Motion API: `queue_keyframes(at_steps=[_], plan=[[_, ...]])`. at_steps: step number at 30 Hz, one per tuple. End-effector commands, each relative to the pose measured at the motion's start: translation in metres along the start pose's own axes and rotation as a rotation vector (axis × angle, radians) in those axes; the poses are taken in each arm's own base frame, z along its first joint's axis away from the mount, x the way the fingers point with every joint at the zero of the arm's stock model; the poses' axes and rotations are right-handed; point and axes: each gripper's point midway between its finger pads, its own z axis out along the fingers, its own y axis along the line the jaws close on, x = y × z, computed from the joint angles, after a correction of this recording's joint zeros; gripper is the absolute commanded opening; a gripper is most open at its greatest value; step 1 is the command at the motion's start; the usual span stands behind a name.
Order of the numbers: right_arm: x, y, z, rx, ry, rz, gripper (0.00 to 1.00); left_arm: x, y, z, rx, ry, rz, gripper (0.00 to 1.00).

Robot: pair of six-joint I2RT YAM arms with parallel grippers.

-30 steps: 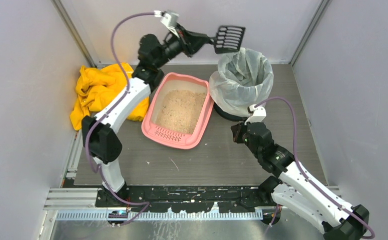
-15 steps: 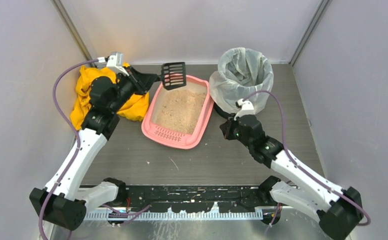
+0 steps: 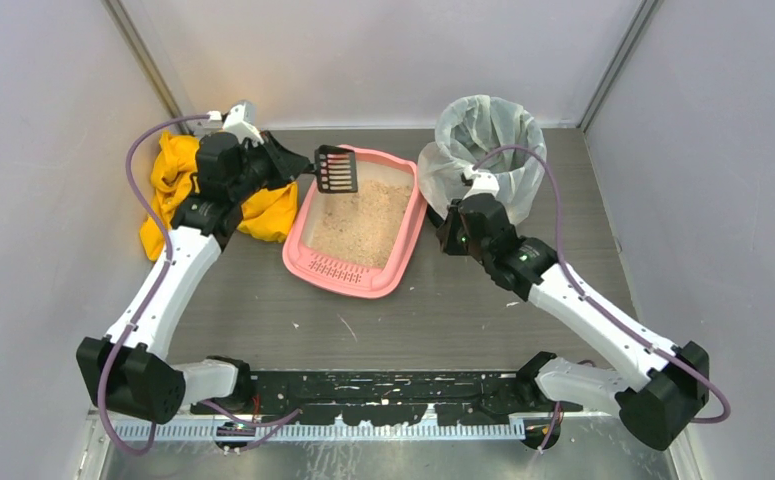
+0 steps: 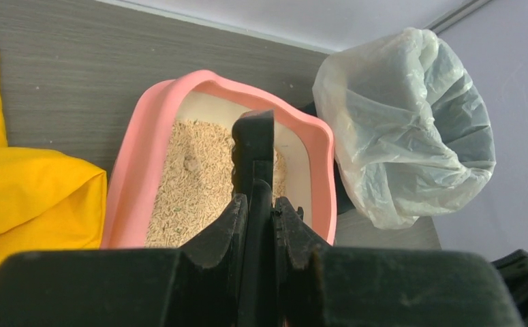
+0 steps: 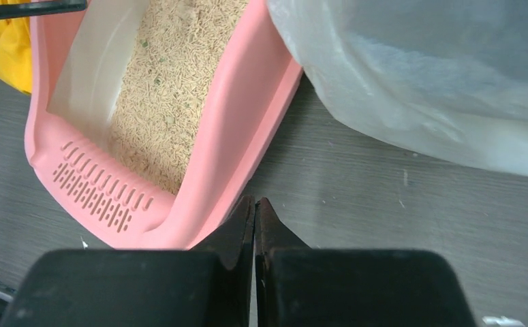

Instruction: Clean the litter box

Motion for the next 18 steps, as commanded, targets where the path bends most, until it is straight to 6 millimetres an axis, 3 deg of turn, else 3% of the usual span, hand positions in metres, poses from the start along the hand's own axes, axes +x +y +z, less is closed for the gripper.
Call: queue_keyframes(at_steps=[1,6,12,18], plan=[[-0.037,-0.012,-0.051,0.089,-0.045,0.028,0.06,-0.02,-0.024,-0.013,-0.006,0.019,0.057,0.0],[-0.055,-0.012,-0.064,0.131,-0.038,0.033,0.1,-0.006,-0.003,-0.016,-0.106,0.052,0.035,0.0],[-0.068,-0.005,-0.057,0.121,-0.017,-0.032,0.06,0.004,0.002,-0.006,-0.127,0.101,0.005,0.0],[-0.076,-0.005,-0.041,0.083,-0.001,0.003,0.1,0.019,0.009,0.006,-0.149,0.144,0.021,0.0]])
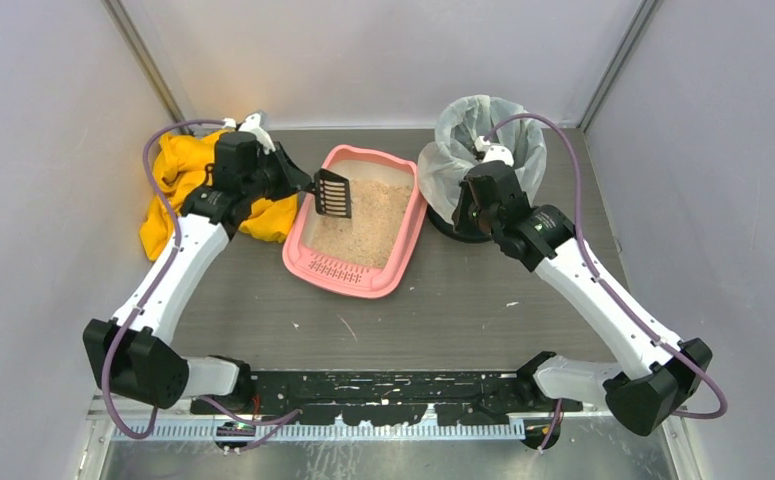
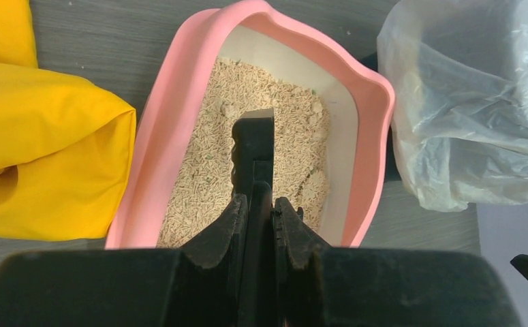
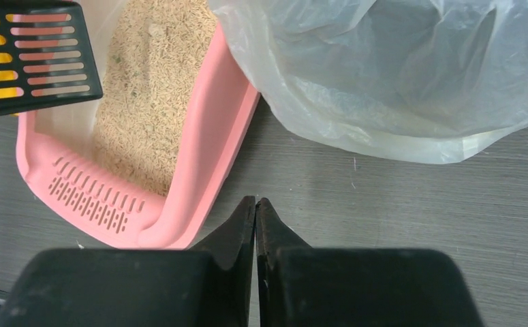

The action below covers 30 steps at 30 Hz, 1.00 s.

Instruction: Clean the litter box

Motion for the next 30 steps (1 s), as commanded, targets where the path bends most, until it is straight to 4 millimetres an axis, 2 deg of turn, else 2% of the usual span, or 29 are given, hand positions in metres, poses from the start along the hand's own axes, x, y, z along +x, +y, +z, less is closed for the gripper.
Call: queue_keyframes(at_steps=[1,6,10,14,16,18,22,26,30], plan=[[-0.024,0.003,-0.001,-0.047,-0.048,0.024,0.11,-0.015,-0.01,-0.001,0.002,-0.034,0.041,0.0],[-0.038,0.0,0.014,-0.053,-0.027,0.06,0.17,-0.011,-0.01,0.014,-0.025,0.02,0.127,0.0],[-0.035,-0.001,0.031,-0.046,0.016,0.055,0.19,-0.009,-0.02,0.029,-0.017,0.063,0.194,0.0],[-0.042,0.009,0.04,-0.083,0.045,0.032,0.23,0.003,-0.033,0.038,-0.012,0.126,0.283,0.0],[-0.039,0.014,0.046,-0.114,0.057,-0.005,0.25,0.013,-0.031,0.043,-0.033,0.136,0.353,0.0],[-0.035,0.012,0.052,-0.119,0.053,-0.019,0.25,0.018,-0.021,0.048,-0.087,0.131,0.356,0.0],[-0.033,0.023,0.046,-0.183,0.06,0.018,0.26,0.019,-0.02,0.041,-0.113,0.144,0.348,0.0],[-0.033,0.018,0.047,-0.162,0.03,0.026,0.26,0.005,-0.014,0.032,-0.167,0.123,0.406,0.0],[-0.029,0.023,0.053,-0.189,0.054,0.02,0.27,-0.004,-0.013,0.032,-0.189,0.14,0.466,0.0]])
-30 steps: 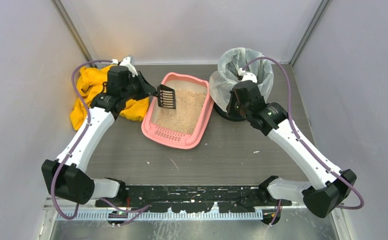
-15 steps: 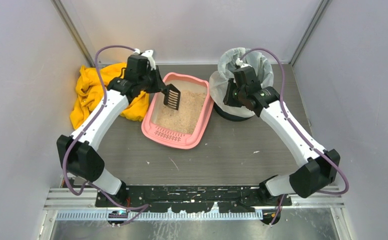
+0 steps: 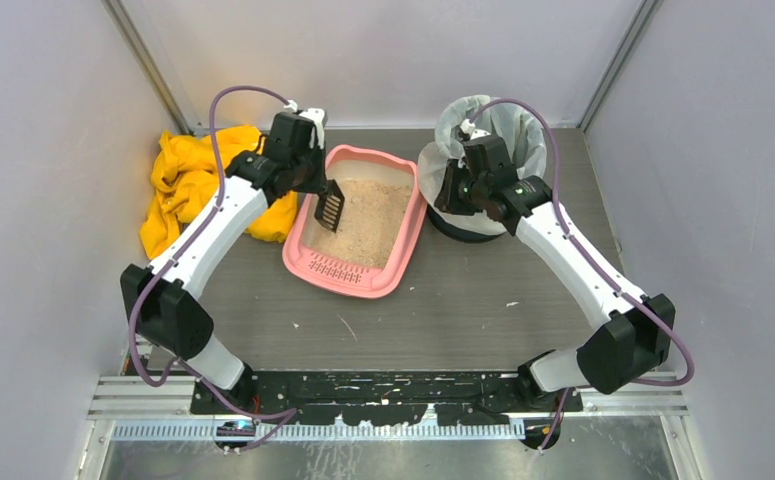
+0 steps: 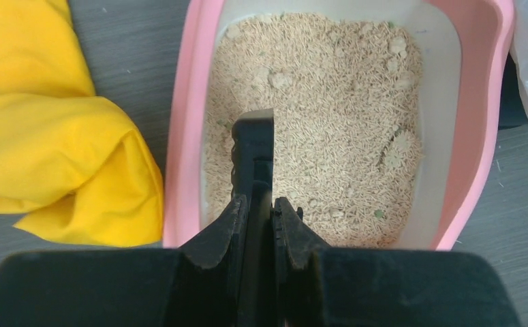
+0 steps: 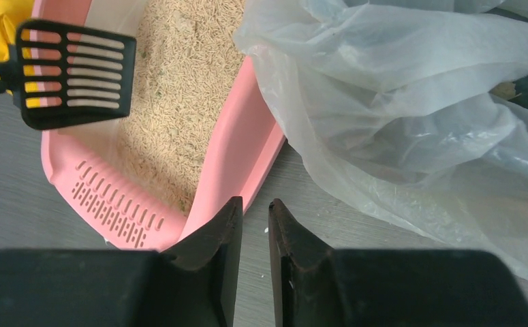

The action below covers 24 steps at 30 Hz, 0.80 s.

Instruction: Clean the litter box

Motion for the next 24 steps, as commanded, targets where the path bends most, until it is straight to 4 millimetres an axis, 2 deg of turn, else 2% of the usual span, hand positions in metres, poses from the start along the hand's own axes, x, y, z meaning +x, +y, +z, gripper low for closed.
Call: queue_keyframes(at_steps=[1,4,9,12,21,24], plan=[[-0.021,0.017,-0.008,-0.081,-0.069,-0.009,0.27,-0.033,0.009,-0.016,-0.048,-0.047,0.084,0.0],[-0.029,0.025,-0.01,-0.107,-0.075,-0.017,0.27,-0.029,0.008,-0.009,-0.045,0.001,0.122,0.0],[-0.028,0.026,0.001,-0.116,-0.066,-0.026,0.27,-0.019,0.012,-0.001,-0.051,0.021,0.161,0.0],[-0.032,0.03,-0.003,-0.131,-0.079,-0.007,0.27,-0.015,0.013,-0.001,-0.06,0.036,0.178,0.0],[-0.02,0.02,-0.004,-0.12,-0.094,0.036,0.26,-0.009,0.022,0.012,-0.163,0.026,0.305,0.0],[-0.022,0.025,-0.006,-0.144,-0.087,0.053,0.26,-0.002,0.025,0.021,-0.192,0.065,0.302,0.0]])
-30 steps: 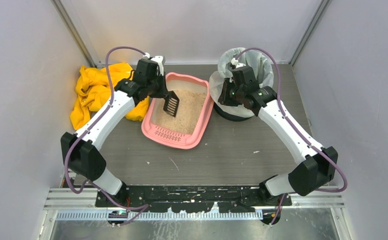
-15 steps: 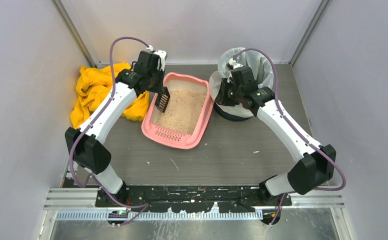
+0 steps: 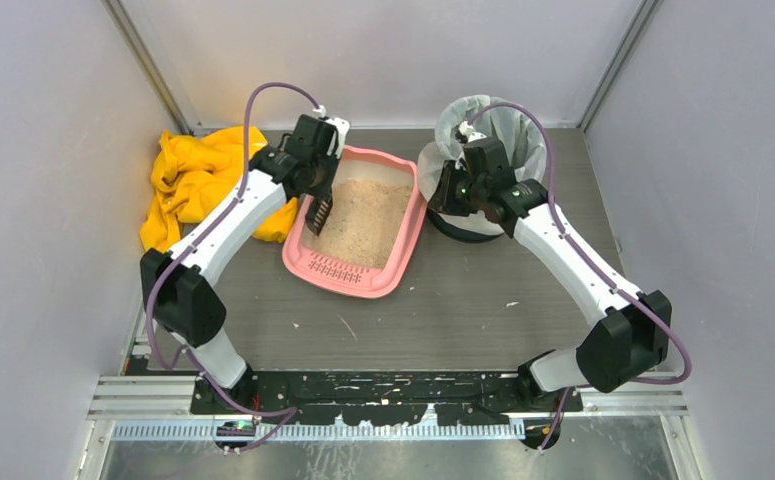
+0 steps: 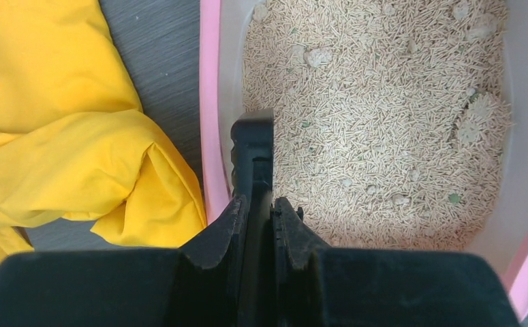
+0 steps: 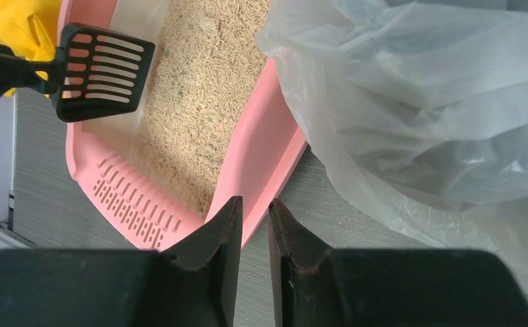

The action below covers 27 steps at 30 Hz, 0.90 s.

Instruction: Clean the litter box

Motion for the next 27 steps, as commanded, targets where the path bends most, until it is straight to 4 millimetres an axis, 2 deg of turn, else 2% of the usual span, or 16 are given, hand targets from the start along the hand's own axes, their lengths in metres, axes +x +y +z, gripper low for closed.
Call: queue_keyframes(at_steps=[1,8,13,22,27], plan=[[-0.027,0.018,-0.016,-0.076,-0.093,0.025,0.26,-0.002,0.013,0.013,-0.095,0.006,0.035,0.0],[-0.032,0.016,-0.016,-0.071,-0.116,0.024,0.26,0.003,0.004,0.036,-0.157,0.047,0.044,0.0],[-0.03,0.01,-0.013,-0.054,-0.106,0.009,0.26,0.006,-0.011,0.047,-0.117,0.086,0.016,0.0],[-0.03,0.005,-0.009,-0.039,-0.1,0.011,0.26,-0.012,-0.051,0.04,0.079,0.068,-0.145,0.0],[-0.028,0.003,-0.007,-0.033,-0.096,0.01,0.26,-0.022,-0.055,0.037,0.122,0.061,-0.197,0.0]])
